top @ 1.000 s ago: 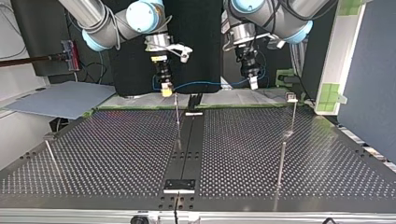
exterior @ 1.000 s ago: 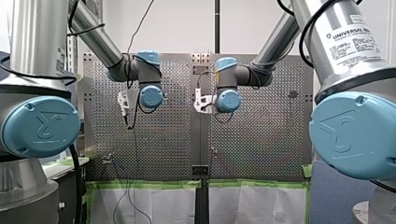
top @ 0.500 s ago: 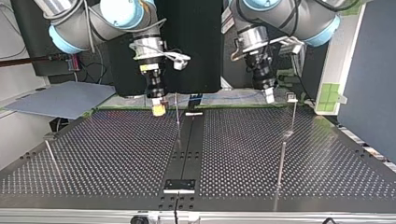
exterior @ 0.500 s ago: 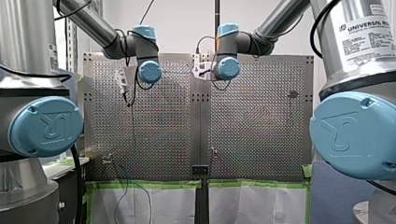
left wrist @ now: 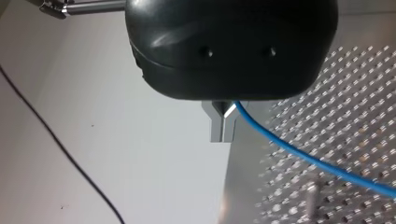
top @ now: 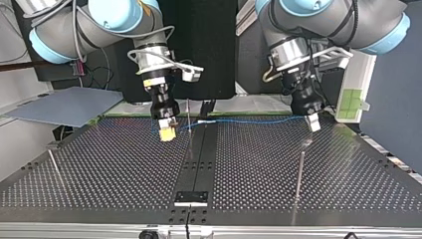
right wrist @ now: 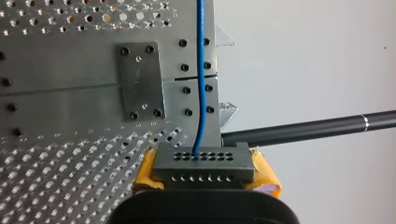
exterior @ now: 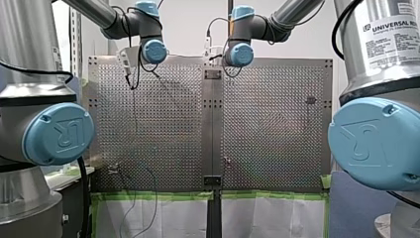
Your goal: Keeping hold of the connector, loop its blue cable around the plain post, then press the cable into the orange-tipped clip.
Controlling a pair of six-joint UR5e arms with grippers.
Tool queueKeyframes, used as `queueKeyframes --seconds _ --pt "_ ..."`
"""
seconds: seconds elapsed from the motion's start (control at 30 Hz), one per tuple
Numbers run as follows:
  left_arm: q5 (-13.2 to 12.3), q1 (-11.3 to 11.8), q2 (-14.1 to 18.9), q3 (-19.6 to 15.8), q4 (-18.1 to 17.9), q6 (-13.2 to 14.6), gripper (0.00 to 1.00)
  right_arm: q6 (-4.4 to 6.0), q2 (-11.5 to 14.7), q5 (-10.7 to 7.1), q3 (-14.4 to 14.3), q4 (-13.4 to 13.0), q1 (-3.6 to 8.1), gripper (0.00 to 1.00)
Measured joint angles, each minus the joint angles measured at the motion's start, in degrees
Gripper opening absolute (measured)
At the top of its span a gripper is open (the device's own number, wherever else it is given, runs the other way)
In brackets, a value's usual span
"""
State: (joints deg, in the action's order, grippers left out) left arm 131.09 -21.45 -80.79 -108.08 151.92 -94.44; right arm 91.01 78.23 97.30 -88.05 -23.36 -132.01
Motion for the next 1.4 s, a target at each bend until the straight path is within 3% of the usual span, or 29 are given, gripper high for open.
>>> queueKeyframes --seconds 0.3,0.83,1.2,1.4 --pt "-5.27 5.33 -0.46 5.24 4.49 -1.28 0.00 0.78 -1.41 -1.95 3.33 0.26 1.18 0.00" --pt "-14.19 14.26 -5.49 11.36 6.28 -3.40 0.00 0.96 -6.22 -4.14 8.27 0.95 2.56 0.00" --pt "-16.95 19.89 -11.15 14.40 5.33 -4.85 0.00 1.20 -8.28 -4.82 9.21 0.86 3.57 0.00" --pt "-18.70 21.56 -12.70 14.53 5.03 -5.78 0.00 1.23 -9.24 -4.99 9.24 0.84 3.94 0.00"
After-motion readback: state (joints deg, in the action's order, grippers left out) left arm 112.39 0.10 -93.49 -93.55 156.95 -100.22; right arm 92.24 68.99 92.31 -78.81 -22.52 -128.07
